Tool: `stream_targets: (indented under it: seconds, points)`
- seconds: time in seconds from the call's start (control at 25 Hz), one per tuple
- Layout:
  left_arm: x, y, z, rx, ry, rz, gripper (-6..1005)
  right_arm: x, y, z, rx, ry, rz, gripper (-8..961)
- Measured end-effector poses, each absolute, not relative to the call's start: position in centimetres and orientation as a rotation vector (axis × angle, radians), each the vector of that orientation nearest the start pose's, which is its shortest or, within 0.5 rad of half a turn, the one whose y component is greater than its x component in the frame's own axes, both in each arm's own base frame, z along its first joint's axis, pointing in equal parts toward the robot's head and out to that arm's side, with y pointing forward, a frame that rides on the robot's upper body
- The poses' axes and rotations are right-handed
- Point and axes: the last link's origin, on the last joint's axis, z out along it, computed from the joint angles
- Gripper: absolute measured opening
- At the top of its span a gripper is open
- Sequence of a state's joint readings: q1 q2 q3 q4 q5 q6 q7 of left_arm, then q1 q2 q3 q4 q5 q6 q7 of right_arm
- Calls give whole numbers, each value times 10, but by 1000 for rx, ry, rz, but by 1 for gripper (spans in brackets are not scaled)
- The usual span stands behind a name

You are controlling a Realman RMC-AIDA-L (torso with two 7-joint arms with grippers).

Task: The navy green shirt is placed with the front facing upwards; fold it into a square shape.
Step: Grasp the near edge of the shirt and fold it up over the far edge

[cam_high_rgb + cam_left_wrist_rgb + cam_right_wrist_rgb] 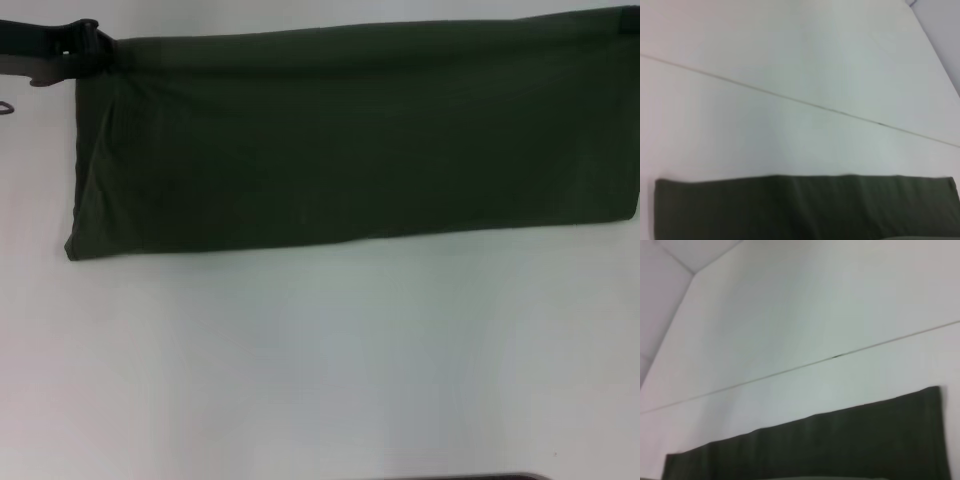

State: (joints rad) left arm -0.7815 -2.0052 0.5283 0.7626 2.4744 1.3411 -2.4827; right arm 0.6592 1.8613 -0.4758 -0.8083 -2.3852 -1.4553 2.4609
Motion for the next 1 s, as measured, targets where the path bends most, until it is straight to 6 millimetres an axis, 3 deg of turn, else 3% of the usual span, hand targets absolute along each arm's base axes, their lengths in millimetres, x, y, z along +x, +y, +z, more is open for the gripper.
stream_targets:
  seconds: [0.24, 0.56, 0.8, 1.0]
  points:
    - [-253, 424, 47, -2093, -1646, -391, 64, 308, 398, 117, -1963, 1672, 461, 35]
    - [-257, 430, 48, -2027, -1624, -427, 70, 313, 406, 117, -1892, 1634, 491, 34]
    - [-254, 435, 43, -1997, -1606, -444, 75, 308, 416, 107, -1854, 1589, 518, 34]
    - [-252, 439, 44, -1977, -1603, -456, 78, 300, 428, 109, -1837, 1535, 530, 34]
